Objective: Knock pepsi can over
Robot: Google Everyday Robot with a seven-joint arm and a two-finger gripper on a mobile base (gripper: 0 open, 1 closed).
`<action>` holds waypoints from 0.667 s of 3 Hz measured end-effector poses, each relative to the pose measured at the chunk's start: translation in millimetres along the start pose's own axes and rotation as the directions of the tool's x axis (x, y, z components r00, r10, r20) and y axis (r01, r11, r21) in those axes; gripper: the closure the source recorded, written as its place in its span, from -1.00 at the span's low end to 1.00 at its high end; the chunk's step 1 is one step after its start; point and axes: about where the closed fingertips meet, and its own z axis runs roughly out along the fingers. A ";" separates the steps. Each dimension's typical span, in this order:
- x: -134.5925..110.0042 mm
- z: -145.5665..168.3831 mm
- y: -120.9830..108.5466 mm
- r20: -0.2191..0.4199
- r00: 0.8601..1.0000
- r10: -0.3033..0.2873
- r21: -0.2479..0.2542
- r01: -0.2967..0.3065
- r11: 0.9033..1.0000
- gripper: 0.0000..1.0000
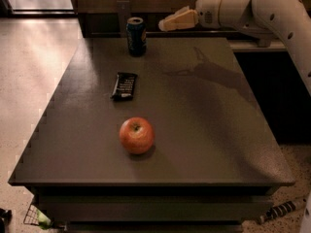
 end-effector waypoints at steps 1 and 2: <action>23.1 47.7 10.1 0.005 0.998 0.067 -0.041 -0.066 0.997 -1.00; 45.1 76.5 22.4 -0.014 0.993 0.116 -0.060 -0.116 0.991 -1.00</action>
Offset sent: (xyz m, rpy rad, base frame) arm 0.0432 0.0685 -0.0728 0.0593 0.1361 0.0388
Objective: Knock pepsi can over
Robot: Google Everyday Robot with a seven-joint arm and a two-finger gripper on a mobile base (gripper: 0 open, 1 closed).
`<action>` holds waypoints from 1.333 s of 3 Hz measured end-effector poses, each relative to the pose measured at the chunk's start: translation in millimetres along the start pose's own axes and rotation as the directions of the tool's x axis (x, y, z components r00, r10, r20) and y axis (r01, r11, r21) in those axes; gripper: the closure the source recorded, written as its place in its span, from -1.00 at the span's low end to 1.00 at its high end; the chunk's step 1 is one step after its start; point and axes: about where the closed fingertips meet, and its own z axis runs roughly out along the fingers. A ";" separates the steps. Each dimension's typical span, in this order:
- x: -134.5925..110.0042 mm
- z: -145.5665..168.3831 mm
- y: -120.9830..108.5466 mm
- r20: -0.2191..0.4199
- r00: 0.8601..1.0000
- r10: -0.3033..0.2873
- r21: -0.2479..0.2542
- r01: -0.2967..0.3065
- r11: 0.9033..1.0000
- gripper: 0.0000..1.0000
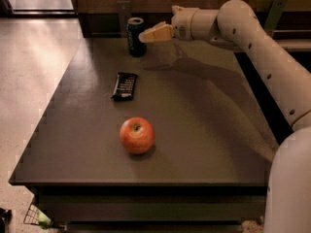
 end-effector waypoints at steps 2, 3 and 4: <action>29.5 37.7 6.3 0.017 0.997 0.072 -0.019 -0.072 0.997 -1.00; 34.1 60.2 9.9 0.040 0.995 0.092 -0.053 -0.090 0.995 -1.00; 37.9 78.2 18.5 0.051 0.992 0.112 -0.093 -0.107 0.990 -0.47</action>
Offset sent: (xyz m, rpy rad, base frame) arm 0.0350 0.0462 -0.0540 0.1088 0.0627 0.0301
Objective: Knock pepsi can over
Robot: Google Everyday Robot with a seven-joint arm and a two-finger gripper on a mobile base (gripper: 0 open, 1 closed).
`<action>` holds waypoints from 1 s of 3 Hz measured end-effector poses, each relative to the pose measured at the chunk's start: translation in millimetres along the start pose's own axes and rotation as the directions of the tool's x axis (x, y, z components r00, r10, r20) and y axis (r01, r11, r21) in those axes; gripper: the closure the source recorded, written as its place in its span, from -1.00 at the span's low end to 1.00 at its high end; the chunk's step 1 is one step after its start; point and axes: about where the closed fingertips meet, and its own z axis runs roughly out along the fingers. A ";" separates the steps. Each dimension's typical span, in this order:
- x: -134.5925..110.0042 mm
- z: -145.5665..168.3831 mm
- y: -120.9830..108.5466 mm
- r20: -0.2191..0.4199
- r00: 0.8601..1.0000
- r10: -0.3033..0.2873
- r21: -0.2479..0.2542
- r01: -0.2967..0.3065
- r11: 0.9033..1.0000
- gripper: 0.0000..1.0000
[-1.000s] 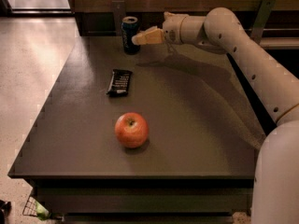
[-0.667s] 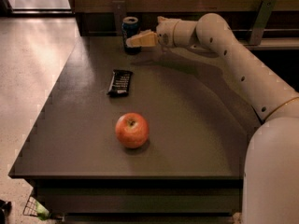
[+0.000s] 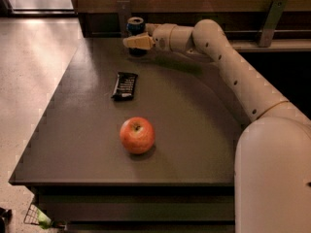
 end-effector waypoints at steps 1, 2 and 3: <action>0.5 4.1 3.4 -0.001 1.000 0.000 -0.006 -0.001 1.000 0.30; 0.9 5.8 4.7 -0.001 1.000 0.001 -0.009 -0.001 1.000 0.74; 1.3 8.4 6.7 -0.002 1.000 0.002 -0.014 -0.002 1.000 1.00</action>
Offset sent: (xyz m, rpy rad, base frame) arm -0.0004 0.0021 -0.0003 -0.0005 0.0005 0.0023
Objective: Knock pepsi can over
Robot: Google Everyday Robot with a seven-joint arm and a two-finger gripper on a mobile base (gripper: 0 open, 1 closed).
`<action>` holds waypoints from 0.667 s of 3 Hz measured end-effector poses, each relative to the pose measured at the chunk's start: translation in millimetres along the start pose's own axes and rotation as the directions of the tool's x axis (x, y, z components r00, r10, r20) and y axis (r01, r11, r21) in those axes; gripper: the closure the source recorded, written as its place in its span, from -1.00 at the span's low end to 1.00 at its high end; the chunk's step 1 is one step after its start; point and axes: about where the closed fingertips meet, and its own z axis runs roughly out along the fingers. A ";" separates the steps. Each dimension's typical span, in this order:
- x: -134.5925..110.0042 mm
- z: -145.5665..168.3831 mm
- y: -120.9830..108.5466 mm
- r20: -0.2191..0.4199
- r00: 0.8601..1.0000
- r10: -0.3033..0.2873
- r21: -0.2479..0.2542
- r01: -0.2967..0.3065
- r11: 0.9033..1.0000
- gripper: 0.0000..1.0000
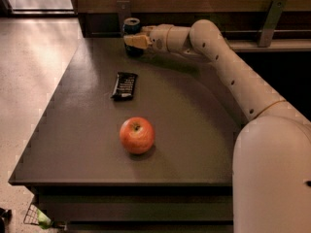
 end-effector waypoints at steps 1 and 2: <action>-5.5 -2.1 2.4 -0.033 0.999 -0.016 -0.003 0.016 1.000 1.00; -19.0 -14.4 4.3 -0.117 0.992 -0.052 -0.002 0.052 0.999 1.00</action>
Offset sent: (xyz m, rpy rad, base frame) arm -0.0124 -0.0227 0.0360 -0.1878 0.0170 -0.0073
